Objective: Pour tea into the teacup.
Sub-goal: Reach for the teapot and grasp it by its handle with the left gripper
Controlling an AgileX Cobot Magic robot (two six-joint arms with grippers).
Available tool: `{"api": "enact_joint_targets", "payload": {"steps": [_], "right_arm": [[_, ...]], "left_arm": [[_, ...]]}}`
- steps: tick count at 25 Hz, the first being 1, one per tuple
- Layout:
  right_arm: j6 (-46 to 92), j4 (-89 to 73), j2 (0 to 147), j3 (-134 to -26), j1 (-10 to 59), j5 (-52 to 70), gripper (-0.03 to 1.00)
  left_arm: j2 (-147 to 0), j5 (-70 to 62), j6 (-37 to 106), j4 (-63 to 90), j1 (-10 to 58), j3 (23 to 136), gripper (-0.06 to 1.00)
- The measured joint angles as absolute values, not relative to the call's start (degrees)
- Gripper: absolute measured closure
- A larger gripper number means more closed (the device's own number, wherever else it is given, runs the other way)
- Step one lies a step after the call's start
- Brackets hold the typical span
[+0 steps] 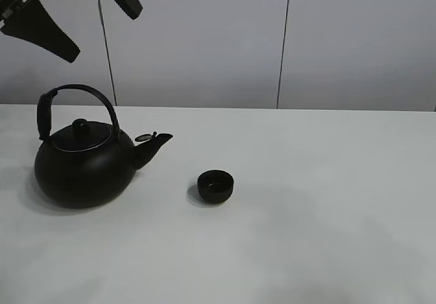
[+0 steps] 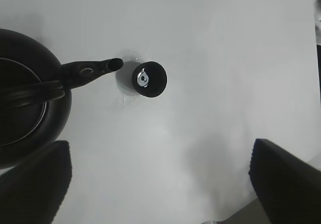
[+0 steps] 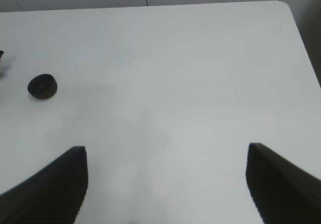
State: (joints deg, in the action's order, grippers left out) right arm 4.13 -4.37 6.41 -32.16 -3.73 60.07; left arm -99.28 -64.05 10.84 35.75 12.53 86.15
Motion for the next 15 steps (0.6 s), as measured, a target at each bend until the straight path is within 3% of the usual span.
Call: {"api": "enact_joint_targets", "payload": {"steps": [15], "right_arm": [[4.3, -3.3, 0.9, -27.0, -3.7, 61.9, 0.44]], "left_arm": [[-99.3, -64.1, 10.8, 35.7, 12.5, 86.2, 0.25]]}}
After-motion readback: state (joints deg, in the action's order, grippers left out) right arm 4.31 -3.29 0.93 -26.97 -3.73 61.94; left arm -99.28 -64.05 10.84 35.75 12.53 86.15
